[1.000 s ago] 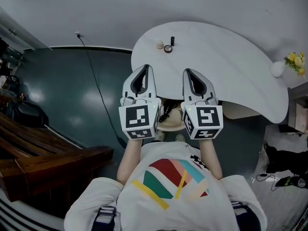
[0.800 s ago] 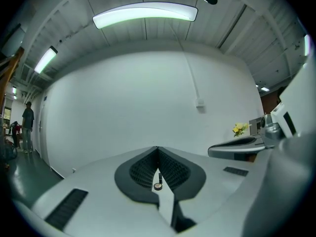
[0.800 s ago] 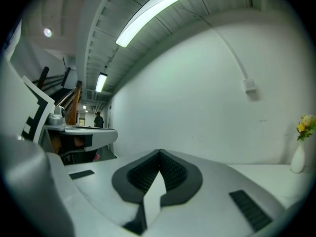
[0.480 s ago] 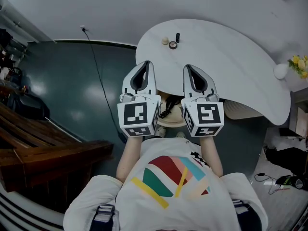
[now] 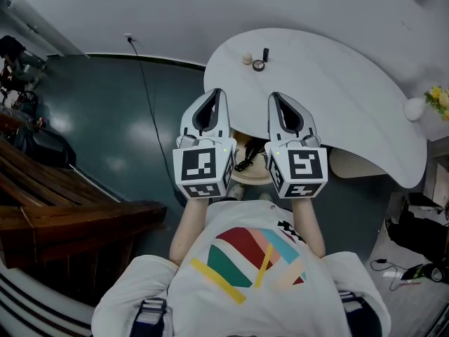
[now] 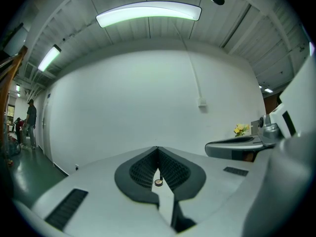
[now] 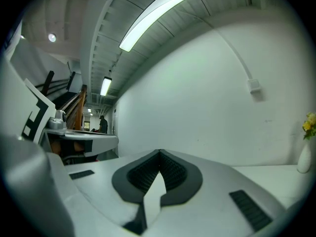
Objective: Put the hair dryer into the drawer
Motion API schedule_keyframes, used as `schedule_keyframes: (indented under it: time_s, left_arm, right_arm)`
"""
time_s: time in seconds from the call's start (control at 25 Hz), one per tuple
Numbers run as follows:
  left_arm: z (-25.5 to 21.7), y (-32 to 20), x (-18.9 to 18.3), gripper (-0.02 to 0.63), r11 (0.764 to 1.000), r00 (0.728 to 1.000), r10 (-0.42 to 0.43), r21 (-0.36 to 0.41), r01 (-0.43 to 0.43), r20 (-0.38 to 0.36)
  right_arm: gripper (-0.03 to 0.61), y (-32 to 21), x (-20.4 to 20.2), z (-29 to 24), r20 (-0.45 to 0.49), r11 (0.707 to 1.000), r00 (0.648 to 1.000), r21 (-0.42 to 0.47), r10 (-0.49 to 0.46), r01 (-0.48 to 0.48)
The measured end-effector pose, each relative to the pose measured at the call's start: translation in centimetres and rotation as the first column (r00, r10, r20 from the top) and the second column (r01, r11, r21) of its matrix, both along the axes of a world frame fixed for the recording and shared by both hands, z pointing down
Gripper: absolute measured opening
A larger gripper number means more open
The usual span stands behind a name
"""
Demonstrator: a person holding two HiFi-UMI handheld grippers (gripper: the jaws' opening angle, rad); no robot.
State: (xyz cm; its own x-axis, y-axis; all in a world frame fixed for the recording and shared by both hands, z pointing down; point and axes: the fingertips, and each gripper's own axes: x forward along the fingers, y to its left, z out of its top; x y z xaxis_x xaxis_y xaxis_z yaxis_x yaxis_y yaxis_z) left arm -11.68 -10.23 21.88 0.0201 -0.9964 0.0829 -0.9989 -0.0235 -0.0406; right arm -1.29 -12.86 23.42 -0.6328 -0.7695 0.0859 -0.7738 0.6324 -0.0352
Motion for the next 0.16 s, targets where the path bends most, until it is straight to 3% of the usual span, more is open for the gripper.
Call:
schedule_keyframes:
  time_s: [0.16]
  left_arm:
    - [-0.15, 0.24, -0.33, 0.017, 1.0, 1.0, -0.018, -0.006, 0.018, -0.002]
  right_arm:
    - [0.011, 0.14, 0.05, -0.29, 0.0, 1.0, 1.0, 0.003, -0.009, 0.009]
